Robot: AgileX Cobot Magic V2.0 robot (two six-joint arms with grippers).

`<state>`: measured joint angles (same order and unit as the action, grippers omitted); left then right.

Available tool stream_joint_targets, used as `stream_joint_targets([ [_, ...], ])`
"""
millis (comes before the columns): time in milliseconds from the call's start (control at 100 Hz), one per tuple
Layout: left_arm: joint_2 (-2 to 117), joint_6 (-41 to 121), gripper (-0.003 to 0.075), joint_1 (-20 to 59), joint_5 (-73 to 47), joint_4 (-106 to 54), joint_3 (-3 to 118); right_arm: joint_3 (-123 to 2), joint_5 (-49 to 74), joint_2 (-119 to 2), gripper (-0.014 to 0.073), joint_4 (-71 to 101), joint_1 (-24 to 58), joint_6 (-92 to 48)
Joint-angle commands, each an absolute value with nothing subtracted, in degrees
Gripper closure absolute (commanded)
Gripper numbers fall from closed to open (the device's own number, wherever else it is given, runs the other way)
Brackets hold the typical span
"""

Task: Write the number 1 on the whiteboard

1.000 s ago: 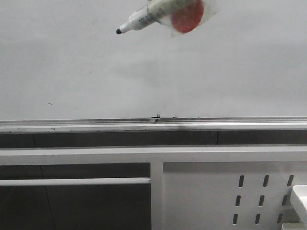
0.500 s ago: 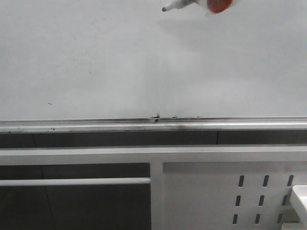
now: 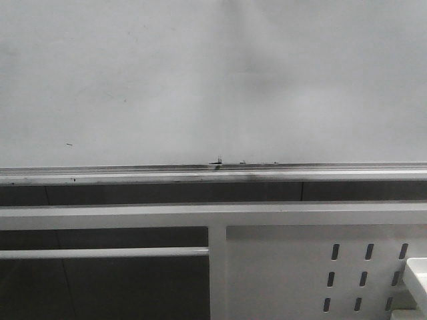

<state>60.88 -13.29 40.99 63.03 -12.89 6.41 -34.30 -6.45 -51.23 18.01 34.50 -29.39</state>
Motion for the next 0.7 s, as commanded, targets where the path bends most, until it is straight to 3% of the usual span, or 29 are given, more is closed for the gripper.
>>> stream_joint_targets([
  [0, 61.23, -14.21, 0.074, 41.05, 68.98, -12.38, 7.71, -36.12, -11.58, -52.88, 0.0664, 17.37, 33.62, -29.96],
  [490, 61.48, -14.34, 0.074, 41.05, 70.42, -11.07, 7.71, -36.14, -5.99, -61.24, 0.0664, 17.59, 31.85, -29.86],
  [690, 61.58, -13.94, 0.074, 41.05, 69.87, 5.02, 7.71, -38.15, 9.64, -54.93, 0.0664, 19.77, 40.69, -29.86],
])
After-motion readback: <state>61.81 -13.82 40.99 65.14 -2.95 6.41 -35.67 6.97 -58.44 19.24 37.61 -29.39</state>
